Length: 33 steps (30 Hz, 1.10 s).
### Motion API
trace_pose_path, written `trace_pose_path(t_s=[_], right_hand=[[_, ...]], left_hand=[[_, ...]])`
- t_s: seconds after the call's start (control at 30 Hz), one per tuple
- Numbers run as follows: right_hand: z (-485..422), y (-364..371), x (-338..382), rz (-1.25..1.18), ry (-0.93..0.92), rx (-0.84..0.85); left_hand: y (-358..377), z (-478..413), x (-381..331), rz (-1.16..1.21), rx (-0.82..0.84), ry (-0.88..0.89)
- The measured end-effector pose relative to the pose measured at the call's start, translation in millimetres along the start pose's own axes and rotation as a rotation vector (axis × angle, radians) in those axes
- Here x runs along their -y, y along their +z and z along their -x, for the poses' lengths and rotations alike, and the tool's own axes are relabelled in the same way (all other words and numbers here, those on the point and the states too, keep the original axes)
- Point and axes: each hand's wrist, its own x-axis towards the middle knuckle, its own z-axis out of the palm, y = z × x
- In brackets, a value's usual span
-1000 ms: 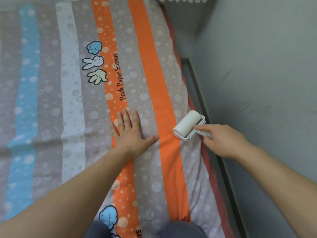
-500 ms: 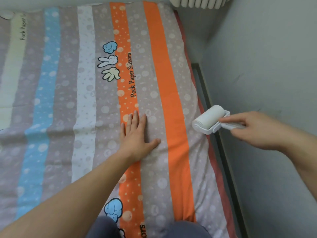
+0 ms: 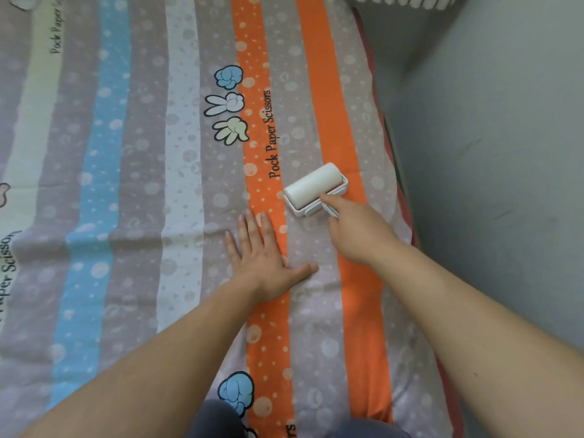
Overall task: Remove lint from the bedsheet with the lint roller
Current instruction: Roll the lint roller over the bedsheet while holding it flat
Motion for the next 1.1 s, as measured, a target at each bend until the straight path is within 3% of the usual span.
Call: trace_pose_path(t_s=[0.33, 0.77, 0.97, 1.1], right_hand=[[73, -8, -45, 0.091, 0.042, 0.026], [145, -83, -68, 0.245, 0.141, 0.218], [120, -91, -18, 0.196, 0.055, 0.113], [66, -47, 34, 0.154, -0.061, -0.033]], left_hand=[[-5, 3, 1, -0.009, 0.024, 0.013], [-7, 17, 2, -0.002, -0.157, 0.052], [-24, 14, 33, 0.032, -0.298, 0.013], [-29, 2, 58, -0.048, -0.193, -0.038]])
